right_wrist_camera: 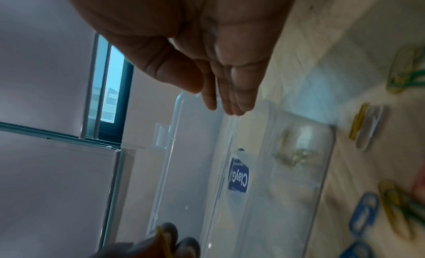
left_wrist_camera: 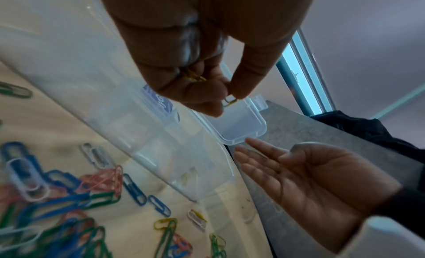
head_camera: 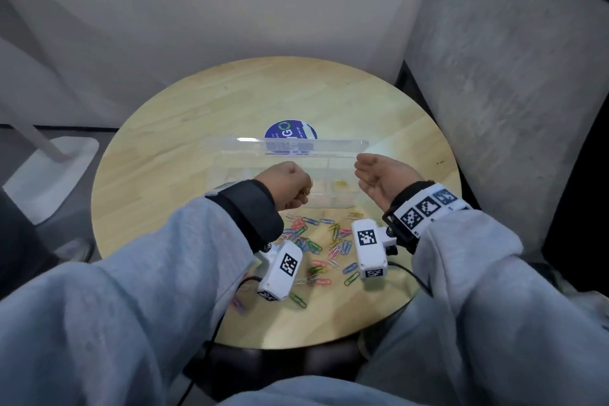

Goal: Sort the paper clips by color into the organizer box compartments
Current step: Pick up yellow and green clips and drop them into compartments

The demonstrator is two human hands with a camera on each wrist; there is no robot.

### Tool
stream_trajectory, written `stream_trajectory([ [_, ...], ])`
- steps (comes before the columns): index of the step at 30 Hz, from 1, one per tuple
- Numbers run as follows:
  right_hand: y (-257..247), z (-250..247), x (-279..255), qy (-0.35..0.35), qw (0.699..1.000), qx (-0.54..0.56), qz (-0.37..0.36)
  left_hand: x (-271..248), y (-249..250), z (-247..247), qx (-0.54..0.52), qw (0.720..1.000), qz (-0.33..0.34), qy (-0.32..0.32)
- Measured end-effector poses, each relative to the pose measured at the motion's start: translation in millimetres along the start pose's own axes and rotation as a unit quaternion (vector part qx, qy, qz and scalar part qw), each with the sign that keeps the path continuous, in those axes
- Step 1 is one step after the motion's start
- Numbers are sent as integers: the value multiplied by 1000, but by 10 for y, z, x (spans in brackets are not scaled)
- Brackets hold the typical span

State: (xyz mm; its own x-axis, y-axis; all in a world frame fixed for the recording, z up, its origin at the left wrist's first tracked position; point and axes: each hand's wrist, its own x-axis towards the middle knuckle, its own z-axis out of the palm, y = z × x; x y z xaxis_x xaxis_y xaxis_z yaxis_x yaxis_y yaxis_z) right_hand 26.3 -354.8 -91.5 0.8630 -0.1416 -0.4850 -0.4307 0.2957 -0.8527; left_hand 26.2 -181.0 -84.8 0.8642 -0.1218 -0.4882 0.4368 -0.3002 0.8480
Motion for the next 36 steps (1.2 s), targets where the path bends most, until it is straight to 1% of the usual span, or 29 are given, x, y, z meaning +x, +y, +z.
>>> stream_trajectory([
  [2,29,-156,-58,-5,1000,-5,-27,56,62,74,30,999,17,3],
  [4,72,-319,-105,14,999,-7,-39,113,147,168,51,998,34,-3],
  [6,136,-464,-124,39,998,-25,-39,167,236,275,69,996,49,0],
  [9,228,-632,-98,45,997,-57,-33,267,337,436,94,993,70,19],
  [11,262,-697,-59,37,991,-128,-32,339,364,527,105,991,77,25],
  [13,291,-735,-13,18,974,-224,-32,407,346,596,114,991,70,26],
  [15,324,-747,22,-3,947,-321,-29,421,316,643,138,988,60,31],
  [16,343,-747,35,-12,926,-375,-29,420,289,653,155,986,60,34],
  [19,384,-721,47,-28,849,-527,-33,415,218,661,195,978,71,28],
  [21,379,-698,33,-37,804,-593,-30,384,196,651,208,974,82,19],
  [24,310,-700,30,-76,737,-671,-29,324,148,563,204,971,117,30],
  [26,264,-722,60,-95,709,-698,-31,234,113,482,220,963,150,27],
  [27,262,-733,85,-99,701,-706,-33,181,85,440,249,955,162,13],
  [28,268,-736,108,-102,694,-712,-36,126,50,402,297,940,168,-9],
  [29,285,-733,128,-106,687,-718,-39,72,10,372,359,918,164,-37],
  [32,335,-695,166,-113,677,-726,-43,-46,-142,336,531,827,124,-136],
  [34,361,-676,187,-111,678,-726,-45,-92,-249,345,609,763,96,-192],
  [36,387,-668,209,-107,677,-726,-49,-127,-336,362,678,692,79,-234],
])
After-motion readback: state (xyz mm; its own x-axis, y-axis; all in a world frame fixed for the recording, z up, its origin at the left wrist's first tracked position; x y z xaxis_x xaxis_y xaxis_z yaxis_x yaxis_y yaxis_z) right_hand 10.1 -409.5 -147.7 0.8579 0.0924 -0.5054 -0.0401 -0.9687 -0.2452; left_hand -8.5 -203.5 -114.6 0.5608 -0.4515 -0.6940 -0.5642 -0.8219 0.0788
